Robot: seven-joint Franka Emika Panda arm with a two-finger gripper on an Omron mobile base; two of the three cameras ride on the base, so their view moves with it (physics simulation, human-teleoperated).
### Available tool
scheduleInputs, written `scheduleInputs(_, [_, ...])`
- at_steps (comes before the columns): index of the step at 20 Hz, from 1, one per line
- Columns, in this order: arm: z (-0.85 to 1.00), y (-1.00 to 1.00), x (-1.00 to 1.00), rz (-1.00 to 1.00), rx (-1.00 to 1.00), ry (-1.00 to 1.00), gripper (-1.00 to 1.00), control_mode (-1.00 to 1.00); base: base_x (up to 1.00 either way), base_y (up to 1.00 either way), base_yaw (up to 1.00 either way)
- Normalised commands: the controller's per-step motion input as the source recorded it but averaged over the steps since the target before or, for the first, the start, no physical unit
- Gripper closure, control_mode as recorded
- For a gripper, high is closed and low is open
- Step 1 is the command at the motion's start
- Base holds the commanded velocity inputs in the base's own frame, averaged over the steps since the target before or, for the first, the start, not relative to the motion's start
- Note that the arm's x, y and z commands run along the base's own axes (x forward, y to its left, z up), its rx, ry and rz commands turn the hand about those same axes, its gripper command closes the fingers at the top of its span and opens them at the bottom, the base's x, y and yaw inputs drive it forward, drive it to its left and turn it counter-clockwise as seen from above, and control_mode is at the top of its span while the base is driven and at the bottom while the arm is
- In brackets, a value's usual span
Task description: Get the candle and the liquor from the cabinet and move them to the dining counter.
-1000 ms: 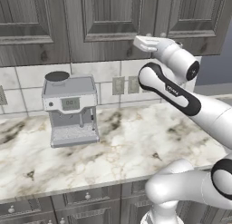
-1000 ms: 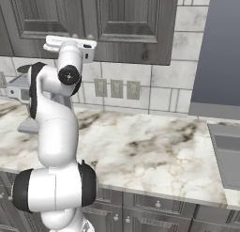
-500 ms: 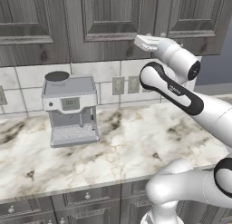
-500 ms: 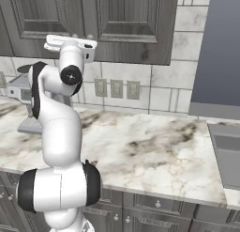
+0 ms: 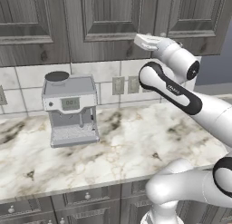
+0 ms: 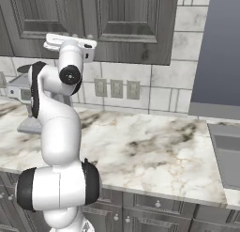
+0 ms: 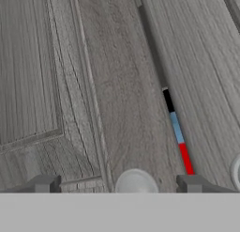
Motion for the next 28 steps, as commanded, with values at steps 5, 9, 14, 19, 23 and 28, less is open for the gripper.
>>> scheduleInputs(5, [0.06,0.0,0.0,-0.02,0.0,0.0,-1.0,-1.0,0.0,0.0,0.0])
scheduleInputs(9, [0.09,-0.01,0.0,-0.03,0.0,0.0,-1.0,-1.0,0.0,0.0,0.0])
scheduleInputs(14, [0.15,0.0,0.15,-0.02,0.0,0.0,1.0,-1.0,0.0,0.0,0.0])
scheduleInputs(19, [0.08,0.0,0.26,0.0,0.0,0.03,1.0,-1.0,0.0,0.0,0.0])
scheduleInputs(23, [0.0,0.0,0.16,0.0,0.0,0.02,1.0,-1.0,0.0,0.0,0.0])
scheduleInputs(28, [0.0,0.0,0.17,-0.01,0.0,0.0,1.0,-1.0,0.0,0.0,0.0])
